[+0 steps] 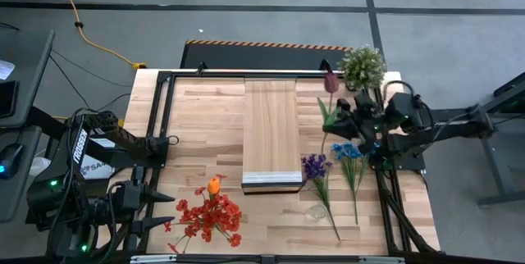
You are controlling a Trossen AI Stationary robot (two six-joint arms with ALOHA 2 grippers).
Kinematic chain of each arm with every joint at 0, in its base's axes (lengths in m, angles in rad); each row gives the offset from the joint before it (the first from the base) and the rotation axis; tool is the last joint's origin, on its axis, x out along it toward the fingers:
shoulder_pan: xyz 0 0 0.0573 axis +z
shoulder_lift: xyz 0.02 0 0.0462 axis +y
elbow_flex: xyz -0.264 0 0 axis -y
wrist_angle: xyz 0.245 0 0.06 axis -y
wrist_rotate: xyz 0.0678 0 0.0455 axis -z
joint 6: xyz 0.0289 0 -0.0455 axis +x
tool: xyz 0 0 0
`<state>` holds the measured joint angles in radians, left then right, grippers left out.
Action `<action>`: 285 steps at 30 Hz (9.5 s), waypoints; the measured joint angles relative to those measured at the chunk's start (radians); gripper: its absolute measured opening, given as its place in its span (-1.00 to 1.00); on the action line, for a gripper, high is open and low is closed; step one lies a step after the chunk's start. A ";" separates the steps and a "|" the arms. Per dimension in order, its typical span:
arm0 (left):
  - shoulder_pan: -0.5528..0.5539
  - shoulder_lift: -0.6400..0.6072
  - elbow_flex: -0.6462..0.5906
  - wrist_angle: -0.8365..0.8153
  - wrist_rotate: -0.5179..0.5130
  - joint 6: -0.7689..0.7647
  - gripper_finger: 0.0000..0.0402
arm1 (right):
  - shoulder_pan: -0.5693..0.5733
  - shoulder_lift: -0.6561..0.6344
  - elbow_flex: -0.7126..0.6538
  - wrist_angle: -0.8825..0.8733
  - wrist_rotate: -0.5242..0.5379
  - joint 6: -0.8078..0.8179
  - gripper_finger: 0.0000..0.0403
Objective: Pick and place flowers into a vace then onto a shelf
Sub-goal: Put the dark red flower into the right transparent vase, then put the blue flowers into the right transparent vase
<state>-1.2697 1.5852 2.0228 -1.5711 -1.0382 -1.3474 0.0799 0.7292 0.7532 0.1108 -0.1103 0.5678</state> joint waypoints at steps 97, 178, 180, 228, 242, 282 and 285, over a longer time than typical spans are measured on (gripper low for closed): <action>0.000 0.000 0.000 0.006 0.043 -0.023 0.16 | 0.650 0.376 0.000 0.005 0.556 -0.095 -0.88; 0.000 0.000 0.000 0.050 0.031 -0.019 0.16 | 0.650 0.374 0.000 -0.073 0.444 0.087 -0.46; 0.000 0.000 0.000 0.050 0.031 -0.019 0.16 | 0.649 0.374 0.000 -0.053 0.445 0.080 -0.46; 0.001 0.000 0.000 0.052 -0.021 0.013 0.16 | 0.719 0.160 0.000 0.337 0.601 -0.313 -0.46; 0.000 0.000 0.000 0.088 0.075 0.060 0.16 | 0.719 0.151 0.000 0.627 0.654 -0.615 -0.46; 0.000 0.000 0.000 0.076 0.146 0.064 0.16 | 0.719 0.142 0.808 -0.687 1.594 -0.537 -0.46; 0.000 0.000 0.000 0.076 0.142 0.064 0.16 | 0.720 0.132 0.839 -0.769 1.589 -0.494 -0.46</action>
<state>-1.2694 1.5848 2.0228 -1.4948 -0.8965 -1.2835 0.7997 0.8610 1.5924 -0.6587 1.4783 0.0741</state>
